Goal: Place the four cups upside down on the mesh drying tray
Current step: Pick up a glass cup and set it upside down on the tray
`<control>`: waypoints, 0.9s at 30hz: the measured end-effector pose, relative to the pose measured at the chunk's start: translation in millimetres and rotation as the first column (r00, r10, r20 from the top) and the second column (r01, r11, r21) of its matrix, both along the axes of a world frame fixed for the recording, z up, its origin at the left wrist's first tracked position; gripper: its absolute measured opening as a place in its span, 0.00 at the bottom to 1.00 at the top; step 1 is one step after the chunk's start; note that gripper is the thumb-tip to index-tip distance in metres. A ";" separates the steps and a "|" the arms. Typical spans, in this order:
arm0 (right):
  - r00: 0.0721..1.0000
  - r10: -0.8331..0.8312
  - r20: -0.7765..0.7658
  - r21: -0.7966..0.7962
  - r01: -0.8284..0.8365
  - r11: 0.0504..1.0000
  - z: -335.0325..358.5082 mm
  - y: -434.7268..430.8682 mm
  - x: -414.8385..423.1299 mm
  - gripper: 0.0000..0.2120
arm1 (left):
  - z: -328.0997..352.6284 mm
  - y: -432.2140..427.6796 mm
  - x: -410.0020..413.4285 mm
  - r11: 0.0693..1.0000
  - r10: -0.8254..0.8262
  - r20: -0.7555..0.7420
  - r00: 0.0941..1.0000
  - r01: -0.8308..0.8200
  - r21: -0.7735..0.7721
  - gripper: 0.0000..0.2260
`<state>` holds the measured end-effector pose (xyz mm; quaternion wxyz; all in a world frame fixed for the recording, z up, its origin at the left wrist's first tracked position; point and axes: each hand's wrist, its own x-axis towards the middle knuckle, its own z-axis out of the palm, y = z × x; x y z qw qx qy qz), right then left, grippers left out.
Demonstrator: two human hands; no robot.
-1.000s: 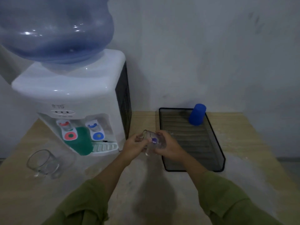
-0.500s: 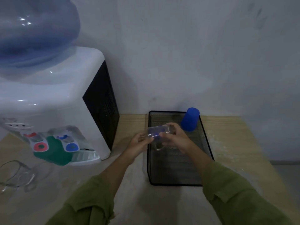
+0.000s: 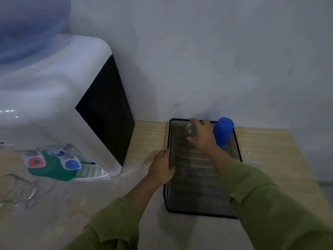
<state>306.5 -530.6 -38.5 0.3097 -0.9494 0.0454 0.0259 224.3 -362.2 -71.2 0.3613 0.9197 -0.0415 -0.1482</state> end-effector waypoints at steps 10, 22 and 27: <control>0.999 0.033 -0.004 -0.074 -0.033 0.997 -9.8 18.0 9.8 0.34 | -4.4 3.1 -0.7 0.998 0.014 0.031 0.999 -0.012 -0.062 0.28; 0.997 -0.065 0.029 -0.063 0.067 0.996 -0.6 30.0 -18.3 0.35 | -3.3 22.7 -11.0 0.989 -0.088 -0.012 0.996 0.085 -0.124 0.22; 0.985 -0.052 0.162 -0.144 0.076 0.987 5.9 57.7 -51.7 0.29 | -4.4 43.2 -28.8 0.991 0.030 -0.031 0.999 -0.033 -0.127 0.24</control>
